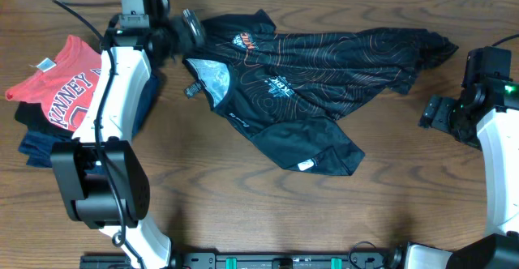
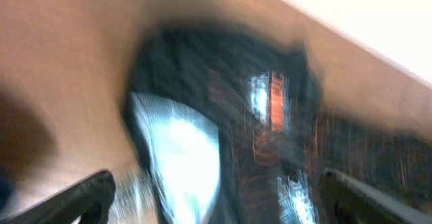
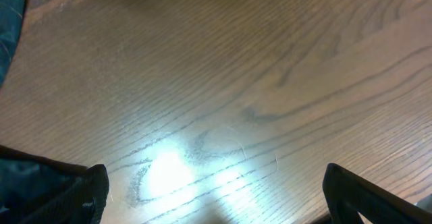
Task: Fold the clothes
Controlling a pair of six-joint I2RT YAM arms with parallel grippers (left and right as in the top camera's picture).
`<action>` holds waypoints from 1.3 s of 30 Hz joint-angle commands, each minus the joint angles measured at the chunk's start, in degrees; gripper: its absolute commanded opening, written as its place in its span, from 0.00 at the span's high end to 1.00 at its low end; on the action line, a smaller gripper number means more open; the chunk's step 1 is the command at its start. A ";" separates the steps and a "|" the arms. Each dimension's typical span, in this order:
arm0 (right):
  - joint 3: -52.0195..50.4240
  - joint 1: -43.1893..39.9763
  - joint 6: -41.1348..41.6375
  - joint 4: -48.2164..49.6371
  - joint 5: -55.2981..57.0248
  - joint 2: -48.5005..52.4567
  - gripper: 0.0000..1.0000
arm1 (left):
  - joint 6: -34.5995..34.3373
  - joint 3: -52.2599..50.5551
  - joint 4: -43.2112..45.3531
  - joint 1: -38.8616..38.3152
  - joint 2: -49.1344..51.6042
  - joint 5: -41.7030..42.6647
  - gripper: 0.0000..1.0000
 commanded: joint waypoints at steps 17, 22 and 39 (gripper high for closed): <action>0.61 -0.81 0.90 0.39 0.39 -0.42 0.01 | -3.50 -12.74 -21.73 -20.74 0.94 7.87 0.02; 0.61 -0.81 0.87 0.20 0.42 -0.42 0.01 | -9.99 -19.87 -12.48 -25.31 0.94 7.89 0.03; 0.61 -0.81 0.68 0.48 0.42 -0.42 0.01 | -17.75 -26.71 5.33 -34.82 1.55 -0.09 0.30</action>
